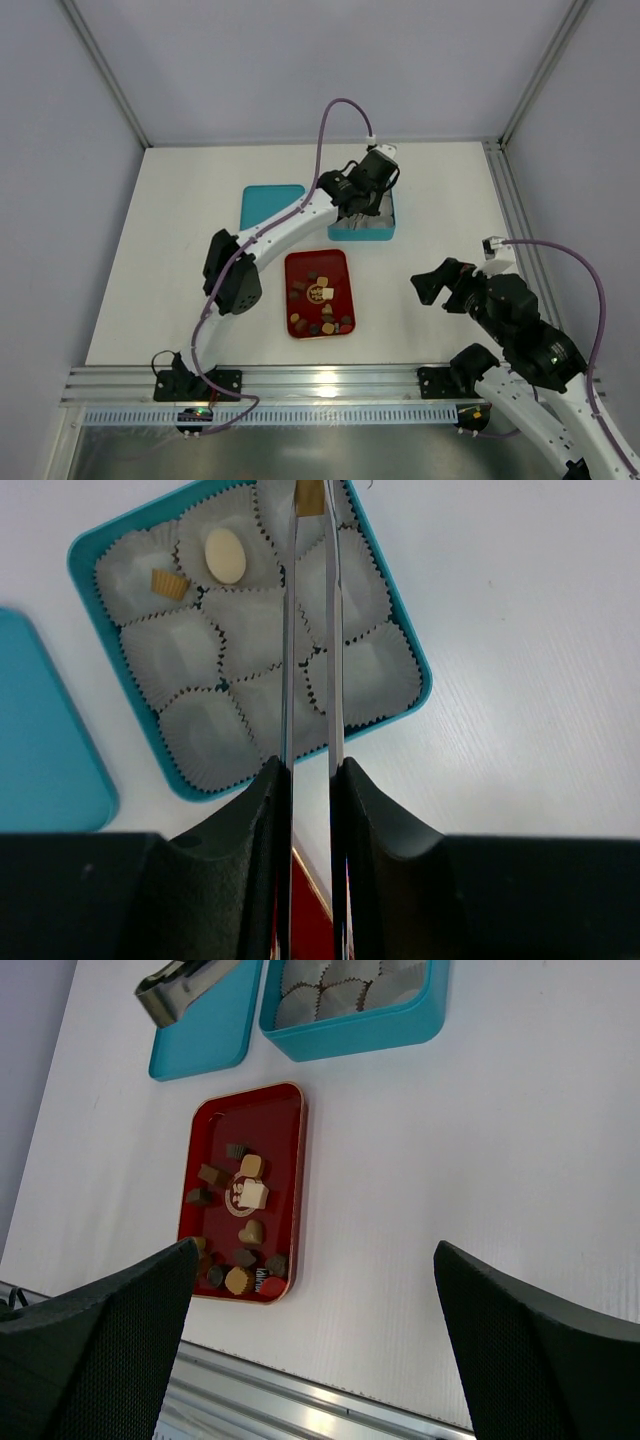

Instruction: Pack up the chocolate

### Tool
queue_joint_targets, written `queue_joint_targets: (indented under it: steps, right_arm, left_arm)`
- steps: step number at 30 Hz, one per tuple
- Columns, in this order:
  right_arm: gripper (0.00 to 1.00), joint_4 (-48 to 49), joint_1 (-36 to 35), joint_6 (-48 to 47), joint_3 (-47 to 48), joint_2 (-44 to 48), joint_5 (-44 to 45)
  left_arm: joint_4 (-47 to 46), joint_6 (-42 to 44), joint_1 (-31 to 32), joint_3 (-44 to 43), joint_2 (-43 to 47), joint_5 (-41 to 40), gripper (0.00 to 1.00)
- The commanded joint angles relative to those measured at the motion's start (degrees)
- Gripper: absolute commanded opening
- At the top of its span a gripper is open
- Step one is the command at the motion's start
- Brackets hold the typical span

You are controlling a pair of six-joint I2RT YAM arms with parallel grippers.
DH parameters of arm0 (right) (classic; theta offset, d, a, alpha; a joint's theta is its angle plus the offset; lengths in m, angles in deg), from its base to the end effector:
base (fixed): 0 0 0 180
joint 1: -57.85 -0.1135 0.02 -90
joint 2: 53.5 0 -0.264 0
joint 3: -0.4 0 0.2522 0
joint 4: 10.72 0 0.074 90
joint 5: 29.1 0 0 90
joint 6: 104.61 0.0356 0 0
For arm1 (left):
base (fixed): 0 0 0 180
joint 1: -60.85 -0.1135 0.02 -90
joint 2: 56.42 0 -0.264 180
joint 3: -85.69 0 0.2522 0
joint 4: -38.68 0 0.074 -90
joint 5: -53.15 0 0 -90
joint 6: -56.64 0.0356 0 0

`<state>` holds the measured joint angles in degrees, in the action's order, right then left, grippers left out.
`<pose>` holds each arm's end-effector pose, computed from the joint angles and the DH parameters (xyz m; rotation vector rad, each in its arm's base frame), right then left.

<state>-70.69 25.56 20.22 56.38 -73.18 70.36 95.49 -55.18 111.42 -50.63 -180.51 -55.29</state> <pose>0.0662 0.0349 0.3079 0.1543 2.0213 0.5917 0.3207 -0.3723 0.3099 0.4213 2.2757 -0.2682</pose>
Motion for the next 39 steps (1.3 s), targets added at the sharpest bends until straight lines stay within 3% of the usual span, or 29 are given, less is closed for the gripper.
queue_joint_targets:
  steps: [1,15,30,39]
  right_arm:
    - [1.00,-2.0,-0.2,-0.2,3.4,0.7,0.4]
    - [1.00,-3.2,-0.2,0.3,2.4,2.5,-0.4]
    - [1.00,-3.4,-0.2,0.3,2.3,2.8,-0.7]
    - [1.00,-3.4,-0.2,0.4,2.3,2.9,-0.5]
  left_arm:
    - [-6.0,1.7,-0.5,-3.4,-2.8,-0.3,0.24]
    - [-9.6,0.1,-1.4,-3.7,-7.3,-0.6,0.27]
    - [-9.6,0.5,-1.4,-2.7,-7.0,-0.7,0.36]
    - [-9.5,1.3,-1.4,-2.4,-4.5,-0.8,0.37]
